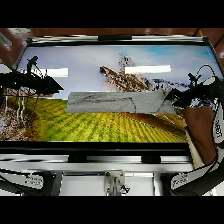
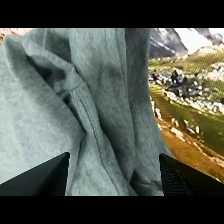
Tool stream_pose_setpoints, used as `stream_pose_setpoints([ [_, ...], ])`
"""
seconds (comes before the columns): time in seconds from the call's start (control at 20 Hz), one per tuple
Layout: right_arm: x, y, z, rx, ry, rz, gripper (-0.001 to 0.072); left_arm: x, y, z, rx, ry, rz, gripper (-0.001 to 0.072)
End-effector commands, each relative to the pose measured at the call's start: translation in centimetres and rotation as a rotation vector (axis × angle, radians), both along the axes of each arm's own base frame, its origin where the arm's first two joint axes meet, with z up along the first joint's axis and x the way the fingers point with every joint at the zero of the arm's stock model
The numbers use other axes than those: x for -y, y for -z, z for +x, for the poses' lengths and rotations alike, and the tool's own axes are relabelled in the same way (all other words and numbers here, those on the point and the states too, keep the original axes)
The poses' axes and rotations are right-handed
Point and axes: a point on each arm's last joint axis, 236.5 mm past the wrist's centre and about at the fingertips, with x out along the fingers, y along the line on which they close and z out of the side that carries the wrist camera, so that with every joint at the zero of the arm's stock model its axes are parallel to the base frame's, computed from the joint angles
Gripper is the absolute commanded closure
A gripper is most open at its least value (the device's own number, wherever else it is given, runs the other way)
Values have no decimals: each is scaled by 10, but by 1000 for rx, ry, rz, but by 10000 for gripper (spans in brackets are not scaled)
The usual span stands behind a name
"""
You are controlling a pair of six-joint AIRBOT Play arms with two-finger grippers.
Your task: Fold the shirts.
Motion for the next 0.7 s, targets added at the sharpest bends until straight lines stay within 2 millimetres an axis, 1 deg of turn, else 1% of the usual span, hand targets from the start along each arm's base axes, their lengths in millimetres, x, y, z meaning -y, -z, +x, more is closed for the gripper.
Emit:
stream_pose_setpoints([
  [0.0, 3, 7, 4, 4, 13, -6, 41, 3, -5, 0, 15, 7, 4, 266],
  [0.1, -3, 11, 4, -6, 20, 24, 42, 8, -4, -1, 15, 18, 4, 266],
  [0.3, -28, 24, 1, -74, 56, 168, 42, 18, -4, -3, 15, 40, 4, 266],
  [0.45, -37, 33, -6, -127, 64, 201, 47, 22, -5, -3, 15, 47, 3, 267],
  [0.5, -39, 34, -6, -126, 54, 200, 204, 23, -5, -3, 15, 49, 3, 266],
  [0.55, -40, 33, -4, -115, 49, 202, 426, 23, -5, -3, 15, 50, 3, 267],
  [0.6, -43, 30, -2, -109, 55, 221, 608, 24, -5, -4, 15, 52, 3, 267],
  [0.65, -45, 25, 0, -98, 58, 240, 656, 25, -5, -4, 15, 53, 1, 267],
])
